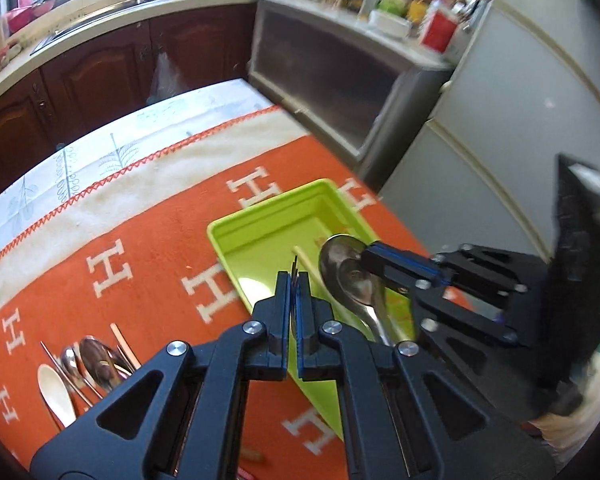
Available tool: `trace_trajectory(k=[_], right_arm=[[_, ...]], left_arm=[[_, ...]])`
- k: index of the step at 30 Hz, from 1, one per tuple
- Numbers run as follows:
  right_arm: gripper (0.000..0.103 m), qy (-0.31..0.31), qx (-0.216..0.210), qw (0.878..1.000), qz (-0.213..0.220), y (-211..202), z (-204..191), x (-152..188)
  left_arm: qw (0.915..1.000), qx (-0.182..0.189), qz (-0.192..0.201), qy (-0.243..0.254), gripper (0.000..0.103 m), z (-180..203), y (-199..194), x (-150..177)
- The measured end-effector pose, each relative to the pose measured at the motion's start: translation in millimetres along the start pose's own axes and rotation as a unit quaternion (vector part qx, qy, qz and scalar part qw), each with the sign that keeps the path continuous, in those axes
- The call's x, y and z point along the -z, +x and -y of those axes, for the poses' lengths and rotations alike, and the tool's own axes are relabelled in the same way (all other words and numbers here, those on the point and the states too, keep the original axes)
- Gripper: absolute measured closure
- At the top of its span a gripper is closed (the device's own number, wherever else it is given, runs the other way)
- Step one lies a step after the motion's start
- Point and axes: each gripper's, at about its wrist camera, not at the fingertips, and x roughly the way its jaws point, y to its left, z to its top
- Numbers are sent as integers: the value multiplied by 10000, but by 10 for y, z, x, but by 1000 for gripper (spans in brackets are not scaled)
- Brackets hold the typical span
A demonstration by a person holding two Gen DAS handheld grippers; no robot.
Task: Organize utensils
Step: 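Carry the fork and spoon over the green tray and open both tools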
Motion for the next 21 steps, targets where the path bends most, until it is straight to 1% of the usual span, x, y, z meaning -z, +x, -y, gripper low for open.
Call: trace_trajectory(k=[3, 5, 6, 7, 8, 10, 12, 13, 16, 19, 21], right_arm=[[102, -28, -40, 9999, -139, 234, -22, -137], [101, 30, -77, 9994, -331, 459, -73, -299], [100, 98, -136, 9986, -492, 543, -50, -330], [99, 157, -152, 9982, -563, 634, -112, -373], [97, 210, -175, 9979, -587, 680, -99, -392], [96, 271, -216, 9975, -611, 739, -113, -437], [96, 333, -299, 9970, -625, 733, -145, -454], [96, 340, -313, 9971, -606, 706, -162, -454], [95, 324, -397, 9968, -609, 551, -232, -412], [95, 326, -466, 9961, -671, 378, -311, -327], [89, 323, -471, 9961, -670, 260, -384, -266]], left_arm=[[9997, -157, -138, -101, 103, -47, 158, -70], [9997, -187, -84, -164, 102, -67, 182, -105], [9995, -201, -68, -220, 101, -84, 186, -117], [9995, -194, -63, -260, 101, -99, 183, -124], [9994, -198, -49, -292, 98, -114, 170, -131], [9991, -237, 0, -352, 90, -137, 103, -122], [9985, -172, 92, -510, 68, -174, -5, -69], [9980, -166, 149, -590, 64, -188, -89, -30], [9970, -155, 251, -712, 62, -168, -286, 89], [9964, -255, 254, -771, 62, -136, -462, 286], [9957, -318, 246, -834, 62, -120, -576, 433]])
